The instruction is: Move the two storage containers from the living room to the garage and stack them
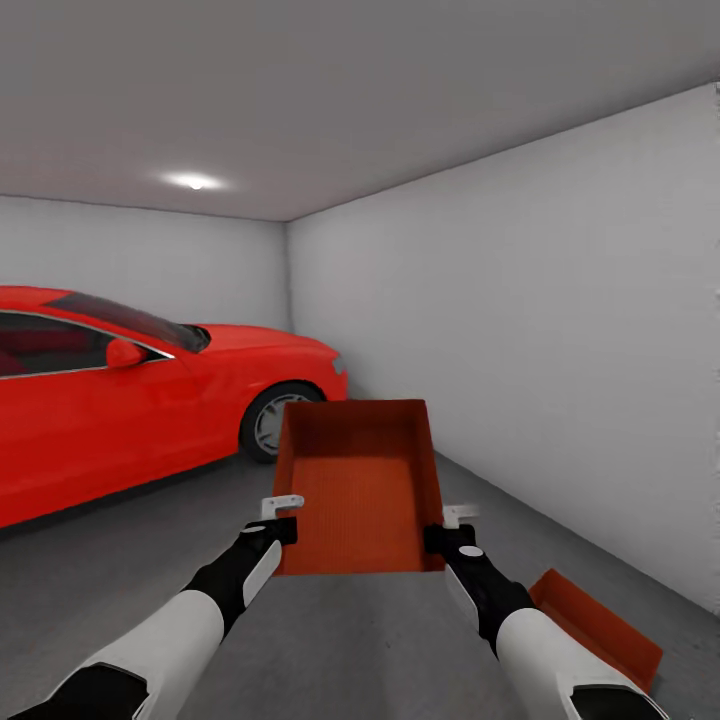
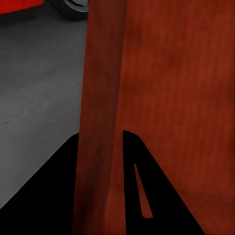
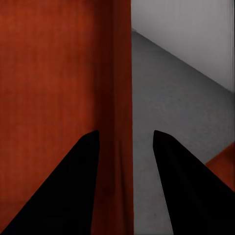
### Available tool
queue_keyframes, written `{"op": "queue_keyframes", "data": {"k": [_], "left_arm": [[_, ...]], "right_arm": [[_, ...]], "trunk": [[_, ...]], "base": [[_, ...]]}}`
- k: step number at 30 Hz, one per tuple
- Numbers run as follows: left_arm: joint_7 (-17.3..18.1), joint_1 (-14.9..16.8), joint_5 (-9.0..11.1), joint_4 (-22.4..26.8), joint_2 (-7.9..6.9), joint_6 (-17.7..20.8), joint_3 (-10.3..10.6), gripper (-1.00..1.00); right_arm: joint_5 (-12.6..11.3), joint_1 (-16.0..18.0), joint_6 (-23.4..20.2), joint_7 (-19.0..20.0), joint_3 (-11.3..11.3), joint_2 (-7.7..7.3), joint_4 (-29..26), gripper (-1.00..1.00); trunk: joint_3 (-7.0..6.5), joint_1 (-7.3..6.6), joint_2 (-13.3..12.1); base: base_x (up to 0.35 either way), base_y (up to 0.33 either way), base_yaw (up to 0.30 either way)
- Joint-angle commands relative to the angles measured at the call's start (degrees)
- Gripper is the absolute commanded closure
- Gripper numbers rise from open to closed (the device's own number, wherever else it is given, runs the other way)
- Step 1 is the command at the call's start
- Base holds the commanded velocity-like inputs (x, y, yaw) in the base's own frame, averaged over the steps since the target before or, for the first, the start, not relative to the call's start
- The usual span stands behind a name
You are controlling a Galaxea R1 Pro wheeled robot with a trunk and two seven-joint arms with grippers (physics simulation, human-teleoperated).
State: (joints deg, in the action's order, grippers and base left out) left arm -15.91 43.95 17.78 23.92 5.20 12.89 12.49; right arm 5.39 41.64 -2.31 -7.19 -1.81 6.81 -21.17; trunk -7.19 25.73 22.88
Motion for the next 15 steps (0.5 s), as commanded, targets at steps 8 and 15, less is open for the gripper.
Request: {"op": "queue_keyframes", "data": {"k": [8, 15], "left_arm": [[-0.9, 0.0, -1.6, 0.2, -0.10, -3.4, -0.4, 1.00], [-0.9, 0.0, -1.6, 0.3, -0.10, -3.4, -0.4, 1.00]], "right_arm": [[0.8, 0.0, -0.2, -1.3, -2.2, 0.06, 0.0, 1.00], [0.8, 0.0, -0.2, -1.3, -2.1, 0.04, 0.0, 1.00]], "trunk": [[0.02, 0.05, 0.0], [0.02, 0.05, 0.0]], "base": [[0.321, 0.000, -0.245], [0.321, 0.000, -0.245]]}}
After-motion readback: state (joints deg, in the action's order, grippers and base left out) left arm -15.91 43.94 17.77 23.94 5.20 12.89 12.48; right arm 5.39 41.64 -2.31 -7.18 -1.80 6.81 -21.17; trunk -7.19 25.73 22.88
